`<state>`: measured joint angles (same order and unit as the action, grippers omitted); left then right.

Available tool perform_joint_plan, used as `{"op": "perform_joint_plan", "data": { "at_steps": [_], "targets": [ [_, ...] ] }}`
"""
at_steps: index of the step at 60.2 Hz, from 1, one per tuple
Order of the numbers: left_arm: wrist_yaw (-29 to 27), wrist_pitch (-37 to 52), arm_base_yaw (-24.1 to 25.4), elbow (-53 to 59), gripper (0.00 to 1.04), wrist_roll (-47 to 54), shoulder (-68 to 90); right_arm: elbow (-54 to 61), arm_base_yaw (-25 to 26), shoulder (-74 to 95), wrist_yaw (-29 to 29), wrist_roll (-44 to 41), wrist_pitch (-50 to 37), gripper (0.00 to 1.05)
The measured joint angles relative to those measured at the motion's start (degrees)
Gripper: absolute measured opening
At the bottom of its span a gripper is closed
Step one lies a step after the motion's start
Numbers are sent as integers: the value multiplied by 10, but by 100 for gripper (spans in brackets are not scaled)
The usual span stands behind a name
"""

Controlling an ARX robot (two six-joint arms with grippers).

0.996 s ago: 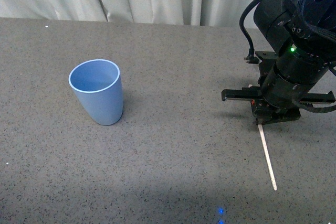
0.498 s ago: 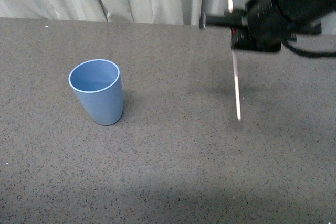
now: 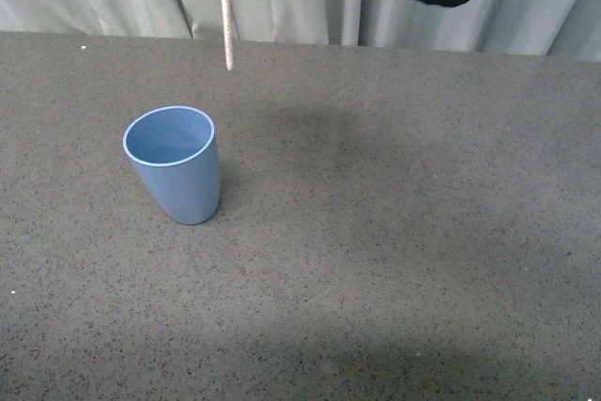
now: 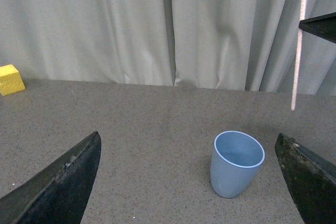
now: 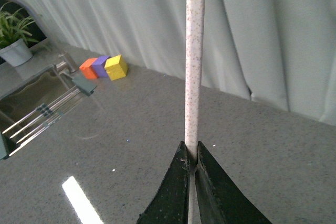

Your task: Transfer chopsticks to blue cup

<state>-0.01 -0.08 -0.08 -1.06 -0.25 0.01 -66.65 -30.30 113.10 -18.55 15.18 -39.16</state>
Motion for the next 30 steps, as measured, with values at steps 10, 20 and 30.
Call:
{"op": "perform_joint_plan", "data": {
  "at_steps": [10,20,30],
  "targets": [
    [0,0,0,0,98,0,0,-14,-23,43,-20,3,-18,1],
    [0,0,0,0,98,0,0,-34,-40,77,-30,8,-19,1],
    [0,0,0,0,98,0,0,-58,-47,110,-32,11,-6,1]
  ]
}}
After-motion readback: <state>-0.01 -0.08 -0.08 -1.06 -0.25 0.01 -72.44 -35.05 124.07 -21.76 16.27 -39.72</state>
